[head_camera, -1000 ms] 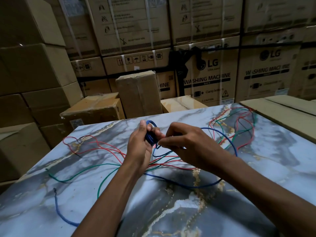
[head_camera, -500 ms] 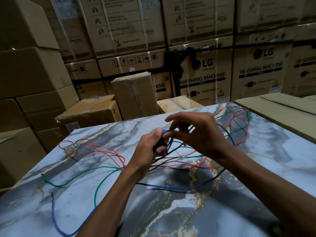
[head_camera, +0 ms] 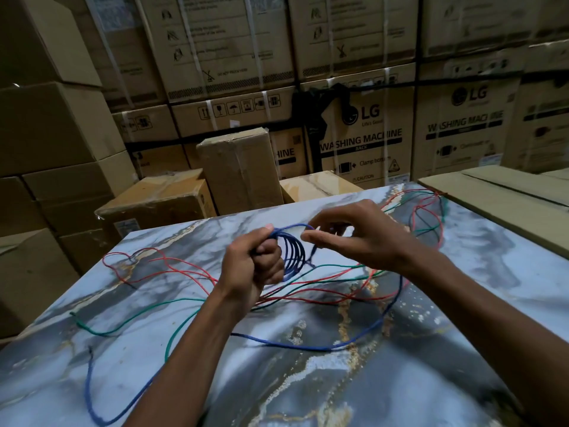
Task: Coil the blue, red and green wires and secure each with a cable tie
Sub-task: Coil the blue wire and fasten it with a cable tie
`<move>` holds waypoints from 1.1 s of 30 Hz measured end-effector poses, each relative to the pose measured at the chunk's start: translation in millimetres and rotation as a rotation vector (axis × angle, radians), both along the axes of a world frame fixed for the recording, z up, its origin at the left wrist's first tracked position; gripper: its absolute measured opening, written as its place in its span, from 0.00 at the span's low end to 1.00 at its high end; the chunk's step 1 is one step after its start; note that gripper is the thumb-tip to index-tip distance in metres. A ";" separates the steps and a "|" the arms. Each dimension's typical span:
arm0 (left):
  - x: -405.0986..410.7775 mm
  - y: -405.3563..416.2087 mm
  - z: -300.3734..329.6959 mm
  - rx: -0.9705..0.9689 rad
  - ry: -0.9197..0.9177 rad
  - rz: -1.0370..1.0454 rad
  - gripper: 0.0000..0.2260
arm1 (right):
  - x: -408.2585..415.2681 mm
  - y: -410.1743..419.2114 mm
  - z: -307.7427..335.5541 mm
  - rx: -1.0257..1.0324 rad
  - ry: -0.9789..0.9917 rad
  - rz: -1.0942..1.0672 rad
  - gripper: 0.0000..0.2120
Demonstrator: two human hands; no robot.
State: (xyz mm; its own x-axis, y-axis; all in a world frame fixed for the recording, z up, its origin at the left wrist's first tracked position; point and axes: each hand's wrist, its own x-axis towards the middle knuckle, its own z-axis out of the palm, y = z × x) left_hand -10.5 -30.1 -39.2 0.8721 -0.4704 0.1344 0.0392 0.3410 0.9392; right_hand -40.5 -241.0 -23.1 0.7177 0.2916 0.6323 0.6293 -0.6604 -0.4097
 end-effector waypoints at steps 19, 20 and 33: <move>1.2 3.4 -0.4 -0.333 0.245 -0.137 0.18 | 4.0 14.6 -20.2 0.500 0.553 0.331 0.10; 0.5 2.4 -0.1 -0.334 0.246 -0.149 0.18 | 3.6 13.7 -19.8 0.505 0.564 0.345 0.09; 7.8 7.2 3.4 -0.335 0.193 0.088 0.24 | 1.7 0.6 -7.8 0.551 0.596 0.192 0.13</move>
State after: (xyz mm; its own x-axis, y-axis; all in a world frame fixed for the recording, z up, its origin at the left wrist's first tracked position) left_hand -2.6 -22.9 -35.8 0.9313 -0.3510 0.0973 0.1615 0.6373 0.7535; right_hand -38.8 -240.4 -30.9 0.9466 0.2035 0.2502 0.2860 -0.1712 -0.9428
